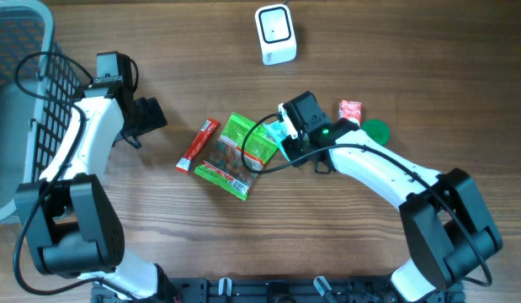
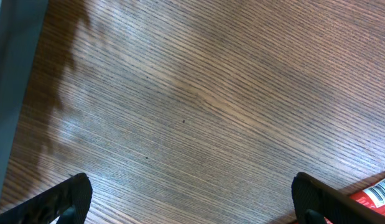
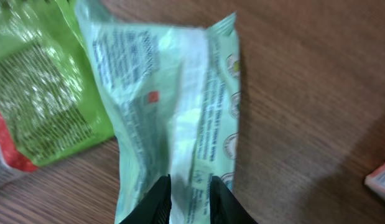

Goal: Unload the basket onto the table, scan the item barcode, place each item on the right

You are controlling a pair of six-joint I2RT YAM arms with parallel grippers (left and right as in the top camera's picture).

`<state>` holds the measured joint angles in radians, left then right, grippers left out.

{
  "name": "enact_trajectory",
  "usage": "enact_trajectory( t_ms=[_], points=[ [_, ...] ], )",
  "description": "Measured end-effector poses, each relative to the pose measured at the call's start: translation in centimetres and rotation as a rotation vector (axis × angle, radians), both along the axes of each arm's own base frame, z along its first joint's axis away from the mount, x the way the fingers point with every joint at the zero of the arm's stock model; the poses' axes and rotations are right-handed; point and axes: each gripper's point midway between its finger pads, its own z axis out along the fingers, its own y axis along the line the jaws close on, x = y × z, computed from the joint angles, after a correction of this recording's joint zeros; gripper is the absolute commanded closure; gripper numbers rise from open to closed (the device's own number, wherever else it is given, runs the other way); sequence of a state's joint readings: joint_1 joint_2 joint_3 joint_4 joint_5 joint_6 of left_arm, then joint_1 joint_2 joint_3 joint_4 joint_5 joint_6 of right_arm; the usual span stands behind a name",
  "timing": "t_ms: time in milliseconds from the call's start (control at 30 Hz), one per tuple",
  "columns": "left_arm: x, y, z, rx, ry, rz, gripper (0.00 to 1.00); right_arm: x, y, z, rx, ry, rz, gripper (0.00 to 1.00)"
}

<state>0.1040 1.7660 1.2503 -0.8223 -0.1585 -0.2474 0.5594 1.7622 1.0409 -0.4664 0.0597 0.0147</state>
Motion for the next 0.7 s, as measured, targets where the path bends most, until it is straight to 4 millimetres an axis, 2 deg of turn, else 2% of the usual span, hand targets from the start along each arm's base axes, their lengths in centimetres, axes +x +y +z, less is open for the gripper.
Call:
enact_trajectory(
  t_ms=[333, 500, 700],
  points=[
    [0.0, 0.0, 0.0, 0.000, 0.000, 0.000, 0.00, -0.1, -0.1, -0.4, 0.000, -0.002, 0.002, 0.75],
    [0.0, 0.0, 0.0, 0.000, 0.000, 0.000, 0.00, 0.2, 0.2, 0.7, 0.017, 0.008, -0.033, 0.75],
    [0.0, 0.0, 0.0, 0.000, 0.000, 0.000, 0.00, -0.6, 0.4, 0.5, 0.042, 0.057, -0.059, 0.76]
  ],
)
